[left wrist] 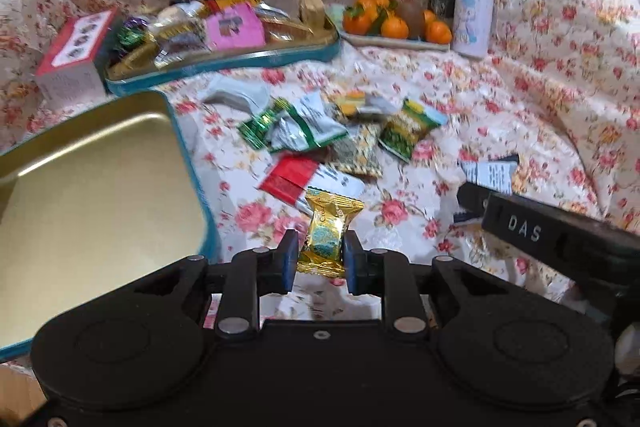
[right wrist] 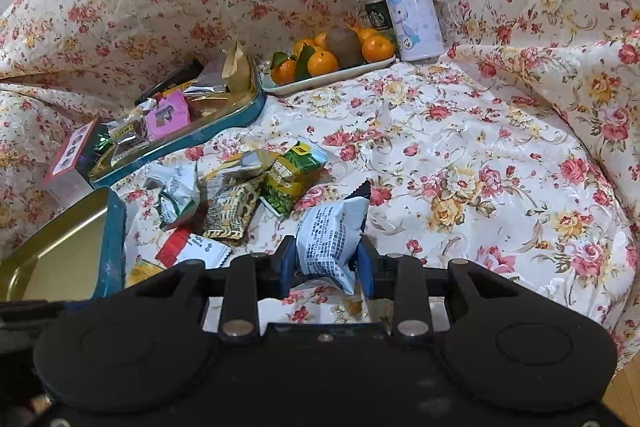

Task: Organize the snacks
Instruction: 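Carry the gold candy and white packet over the tin tray with both tools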

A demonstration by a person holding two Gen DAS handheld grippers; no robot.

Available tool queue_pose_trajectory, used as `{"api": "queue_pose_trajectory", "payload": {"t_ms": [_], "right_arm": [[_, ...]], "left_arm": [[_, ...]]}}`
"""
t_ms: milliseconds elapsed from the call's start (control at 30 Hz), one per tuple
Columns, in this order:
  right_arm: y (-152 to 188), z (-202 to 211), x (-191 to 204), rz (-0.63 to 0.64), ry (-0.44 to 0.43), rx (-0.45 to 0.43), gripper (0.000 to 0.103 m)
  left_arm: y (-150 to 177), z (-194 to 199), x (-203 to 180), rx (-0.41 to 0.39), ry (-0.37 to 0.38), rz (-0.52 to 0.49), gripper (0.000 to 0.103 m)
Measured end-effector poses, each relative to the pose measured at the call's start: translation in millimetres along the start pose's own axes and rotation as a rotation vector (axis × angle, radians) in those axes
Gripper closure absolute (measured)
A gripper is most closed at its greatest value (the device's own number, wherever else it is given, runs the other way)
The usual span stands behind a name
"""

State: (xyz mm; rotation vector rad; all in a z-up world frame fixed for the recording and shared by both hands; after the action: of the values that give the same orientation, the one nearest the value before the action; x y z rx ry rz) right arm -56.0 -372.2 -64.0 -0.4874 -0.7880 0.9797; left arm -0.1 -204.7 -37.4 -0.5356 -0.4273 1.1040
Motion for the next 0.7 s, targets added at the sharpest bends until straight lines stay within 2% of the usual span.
{"api": "queue_pose_trajectory", "payload": {"t_ms": [333,700], "right_arm": [[2.8,14.4,37.4,0.047,-0.041,0.001,0.069],[17.7,15.7,127.2,0.177,-0.160,0.035,0.069]], "left_arm": [[1.5,32.1,64.0,-0.047,-0.080,0.080,0.073],[22.4,41.6,161.2,-0.050,-0.246,0.200,0.073]]}}
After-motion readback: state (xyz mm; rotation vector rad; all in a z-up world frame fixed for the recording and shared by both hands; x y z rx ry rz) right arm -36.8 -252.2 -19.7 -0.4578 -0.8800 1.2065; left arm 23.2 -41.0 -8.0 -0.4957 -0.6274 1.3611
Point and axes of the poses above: each gripper's, at about its wrist camera, not at the fingertips, and z roughly against the way its jaws point, x to its left, y to its underside, the point moved 2 cm from there along -z, roughly the way its jaws point, and after that the axes turned 11 degrees about -y, right-handed, at the moved point
